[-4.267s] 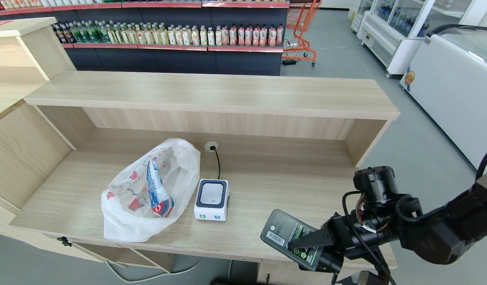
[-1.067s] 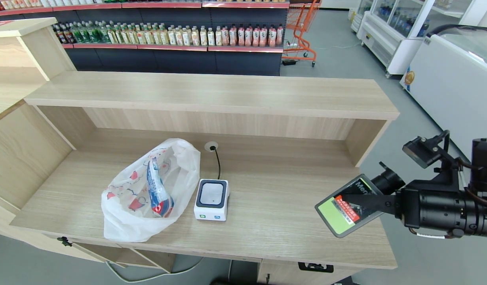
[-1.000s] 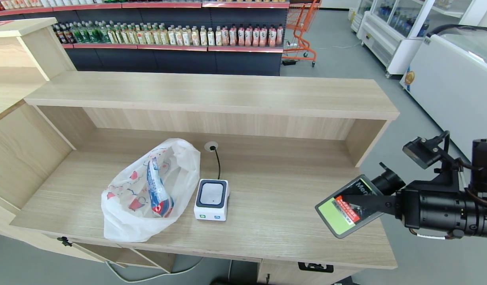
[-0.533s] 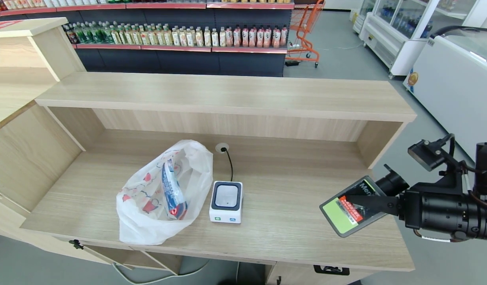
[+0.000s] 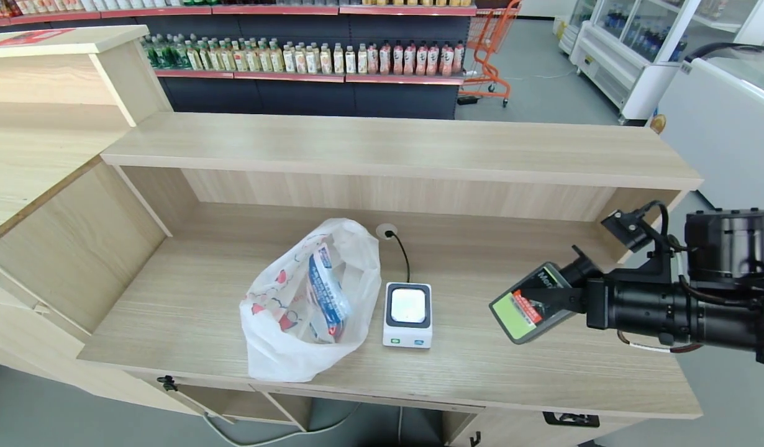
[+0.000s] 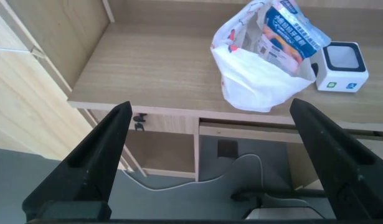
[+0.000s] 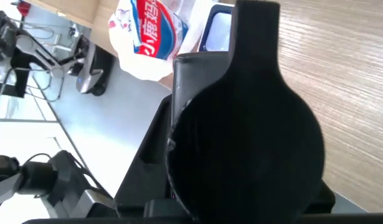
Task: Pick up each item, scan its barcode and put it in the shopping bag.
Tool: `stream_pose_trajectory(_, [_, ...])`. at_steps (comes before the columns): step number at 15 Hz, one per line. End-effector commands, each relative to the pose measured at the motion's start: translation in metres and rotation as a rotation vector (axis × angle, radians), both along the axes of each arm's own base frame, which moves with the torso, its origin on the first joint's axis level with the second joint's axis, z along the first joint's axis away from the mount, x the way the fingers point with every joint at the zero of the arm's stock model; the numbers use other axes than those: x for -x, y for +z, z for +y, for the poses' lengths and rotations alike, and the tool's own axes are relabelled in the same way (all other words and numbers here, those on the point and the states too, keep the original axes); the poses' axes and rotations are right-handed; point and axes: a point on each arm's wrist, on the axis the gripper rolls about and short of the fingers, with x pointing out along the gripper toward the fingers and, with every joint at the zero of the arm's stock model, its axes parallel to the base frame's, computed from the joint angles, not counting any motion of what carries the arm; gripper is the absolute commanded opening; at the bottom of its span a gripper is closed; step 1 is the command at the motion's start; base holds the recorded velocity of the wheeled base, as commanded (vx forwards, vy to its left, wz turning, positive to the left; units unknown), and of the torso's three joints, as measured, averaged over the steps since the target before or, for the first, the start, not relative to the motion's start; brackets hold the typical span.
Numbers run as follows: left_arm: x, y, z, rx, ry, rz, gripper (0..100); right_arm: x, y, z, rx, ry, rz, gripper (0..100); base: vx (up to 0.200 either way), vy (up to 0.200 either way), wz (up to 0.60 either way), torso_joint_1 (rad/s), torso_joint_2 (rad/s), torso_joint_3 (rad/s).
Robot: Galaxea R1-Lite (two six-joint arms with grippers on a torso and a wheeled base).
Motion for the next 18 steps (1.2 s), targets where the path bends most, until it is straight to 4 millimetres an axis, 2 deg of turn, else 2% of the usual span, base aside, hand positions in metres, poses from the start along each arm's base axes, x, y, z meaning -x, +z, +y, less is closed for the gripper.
stream_pose_trajectory(1, [0.0,0.0,0.0,0.001,0.001,-0.001,100,-0.021,-0.012,0.011,0.022,-0.002,0.034,0,0.0,0.0,0.0,0.0,0.0,0.0])
stream_pose_trajectory(4, [0.0,0.0,0.0,0.001,0.001,-0.001,100,-0.032,-0.029,0.015,0.112,0.032,0.012,0,0.0,0.0,0.0,0.0,0.0,0.0])
stream_pose_trajectory(10, [0.0,0.0,0.0,0.001,0.0,-0.001,100,-0.049,-0.052,0.024,0.124,0.042,0.006,0,0.0,0.0,0.0,0.0,0.0,0.0])
stream_pose_trajectory(14, [0.0,0.0,0.0,0.001,0.0,-0.001,100,-0.055,-0.064,0.04,0.114,0.069,0.007,0,0.0,0.0,0.0,0.0,0.0,0.0])
stream_pose_trajectory(18, [0.0,0.0,0.0,0.001,0.0,-0.001,100,-0.072,-0.074,0.059,0.104,0.1,-0.022,0,0.0,0.0,0.0,0.0,0.0,0.0])
